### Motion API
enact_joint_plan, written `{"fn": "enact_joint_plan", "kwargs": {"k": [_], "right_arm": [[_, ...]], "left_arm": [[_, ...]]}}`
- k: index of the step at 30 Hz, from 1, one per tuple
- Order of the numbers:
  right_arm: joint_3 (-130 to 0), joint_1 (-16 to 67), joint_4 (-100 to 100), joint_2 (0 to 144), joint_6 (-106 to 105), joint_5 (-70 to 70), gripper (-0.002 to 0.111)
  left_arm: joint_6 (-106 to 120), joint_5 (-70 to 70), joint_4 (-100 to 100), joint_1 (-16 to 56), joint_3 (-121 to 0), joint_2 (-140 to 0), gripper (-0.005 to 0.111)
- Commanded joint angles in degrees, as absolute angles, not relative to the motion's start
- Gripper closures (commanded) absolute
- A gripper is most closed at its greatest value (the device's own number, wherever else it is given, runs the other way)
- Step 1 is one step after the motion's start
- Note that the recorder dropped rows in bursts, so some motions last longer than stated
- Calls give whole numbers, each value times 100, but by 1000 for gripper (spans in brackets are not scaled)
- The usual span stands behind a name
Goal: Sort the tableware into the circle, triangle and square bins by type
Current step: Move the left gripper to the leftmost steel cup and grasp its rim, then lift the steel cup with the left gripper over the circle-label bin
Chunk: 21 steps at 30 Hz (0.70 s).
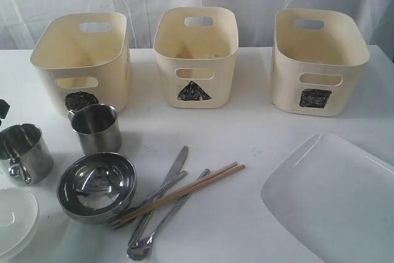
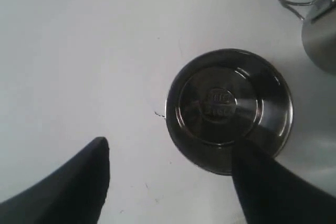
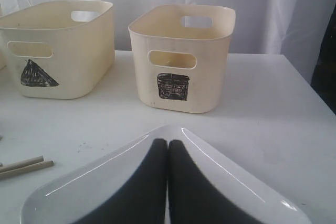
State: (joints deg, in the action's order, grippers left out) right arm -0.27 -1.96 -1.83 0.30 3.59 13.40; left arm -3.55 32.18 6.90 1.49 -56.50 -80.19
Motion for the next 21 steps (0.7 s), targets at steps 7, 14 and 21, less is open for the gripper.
{"fn": "enact_joint_plan", "kwargs": {"k": [7, 14, 21], "right_arm": [[0, -170, -198, 0, 545, 1322, 108], [0, -170, -198, 0, 545, 1322, 108], [0, -170, -198, 0, 545, 1322, 108]], "left_arm": [[-648, 2957, 688, 179, -5662, -8272, 35], [-720, 2158, 1141, 168, -5662, -8924, 35], [-1623, 2107, 1099, 131, -5662, -9397, 35]]}}
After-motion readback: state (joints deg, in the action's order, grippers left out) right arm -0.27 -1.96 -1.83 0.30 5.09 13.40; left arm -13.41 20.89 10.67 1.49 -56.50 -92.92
